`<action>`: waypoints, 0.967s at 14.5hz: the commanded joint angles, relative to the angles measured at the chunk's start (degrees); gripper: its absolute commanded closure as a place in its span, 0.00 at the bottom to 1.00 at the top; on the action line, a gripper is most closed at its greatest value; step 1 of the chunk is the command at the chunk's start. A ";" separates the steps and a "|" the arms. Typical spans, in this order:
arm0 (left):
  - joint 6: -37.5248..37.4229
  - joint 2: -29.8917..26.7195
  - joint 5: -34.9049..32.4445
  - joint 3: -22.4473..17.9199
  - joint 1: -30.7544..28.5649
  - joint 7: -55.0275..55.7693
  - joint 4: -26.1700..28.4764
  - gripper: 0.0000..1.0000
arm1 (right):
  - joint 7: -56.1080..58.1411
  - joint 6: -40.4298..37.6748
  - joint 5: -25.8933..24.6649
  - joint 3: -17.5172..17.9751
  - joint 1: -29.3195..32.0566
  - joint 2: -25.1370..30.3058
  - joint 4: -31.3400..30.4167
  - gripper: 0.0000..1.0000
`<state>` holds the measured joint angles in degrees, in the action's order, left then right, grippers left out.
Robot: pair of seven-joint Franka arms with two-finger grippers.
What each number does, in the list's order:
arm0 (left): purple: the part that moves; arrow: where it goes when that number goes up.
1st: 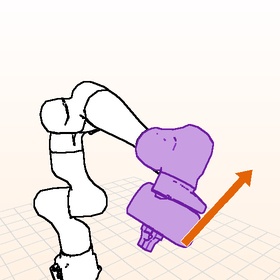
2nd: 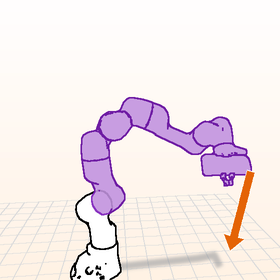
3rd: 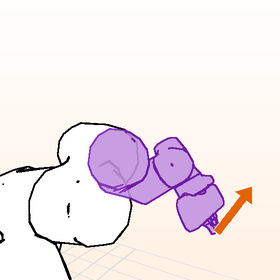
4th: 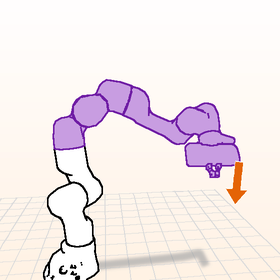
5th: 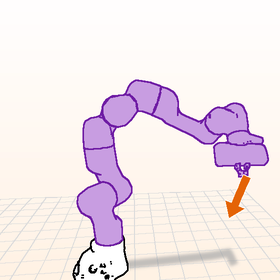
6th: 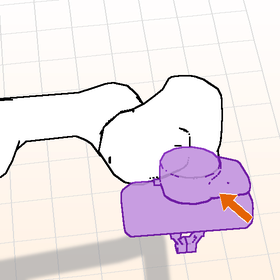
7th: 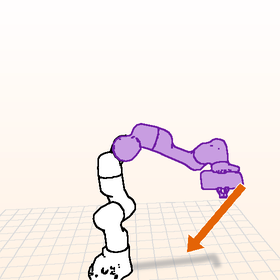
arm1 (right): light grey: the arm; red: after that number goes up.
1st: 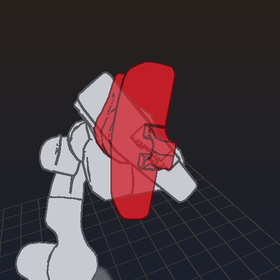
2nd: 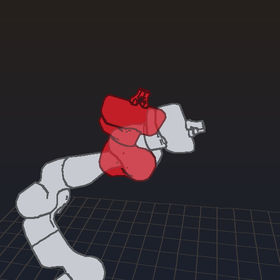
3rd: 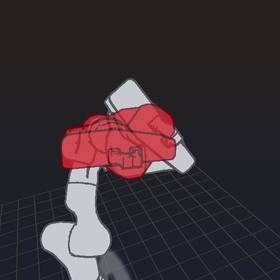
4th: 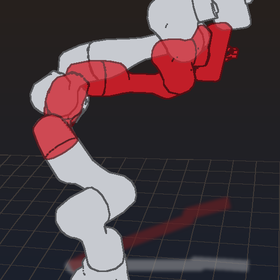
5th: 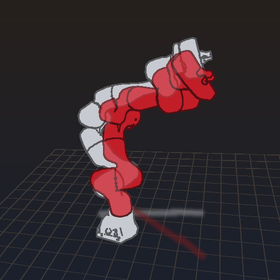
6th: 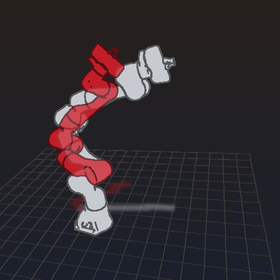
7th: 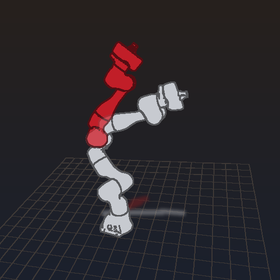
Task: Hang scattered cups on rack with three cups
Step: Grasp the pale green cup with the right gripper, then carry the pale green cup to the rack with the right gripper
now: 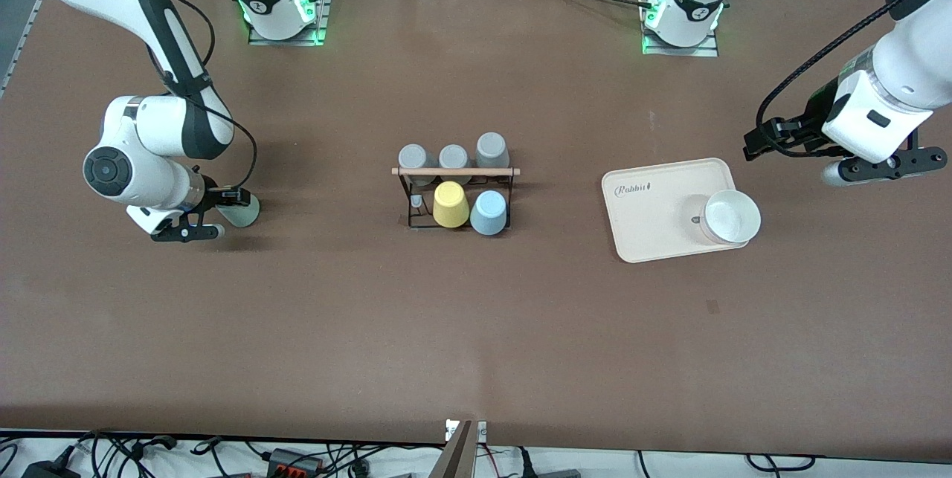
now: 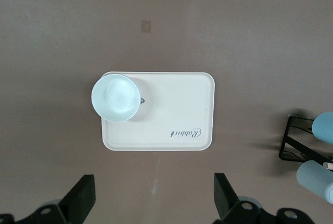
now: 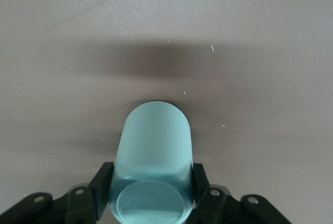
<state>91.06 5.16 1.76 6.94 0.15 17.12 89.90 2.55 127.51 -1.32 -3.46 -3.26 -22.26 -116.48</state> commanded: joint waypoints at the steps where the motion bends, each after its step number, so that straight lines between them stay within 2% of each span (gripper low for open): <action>1: -0.88 -0.50 -3.68 0.70 0.37 -0.68 -0.52 0.00 | -0.79 -11.97 -0.44 1.61 -1.56 1.87 8.95 0.74; 3: -0.88 -0.50 -3.44 0.79 0.03 -0.77 -0.52 0.00 | -1.40 -23.31 0.17 2.06 -4.80 1.26 19.76 0.73; 5: -0.97 -0.50 -3.43 0.79 -0.06 -0.68 -0.52 0.00 | -2.19 -28.00 1.22 1.97 -9.11 0.03 26.63 0.73; 9: -0.97 -0.50 -3.35 0.79 -0.06 -0.68 -0.52 0.00 | -10.69 -28.19 5.88 2.06 -17.28 -2.34 31.93 0.73; 14: -0.97 -0.50 -3.35 0.79 -0.06 -0.77 -0.52 0.00 | -28.27 -27.49 6.50 2.06 -25.99 -6.91 39.30 0.73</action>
<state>91.05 5.16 -0.41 7.39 0.33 17.06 89.88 -20.26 100.91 4.46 -0.88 -26.91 -26.14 -82.65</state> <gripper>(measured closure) 0.000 0.344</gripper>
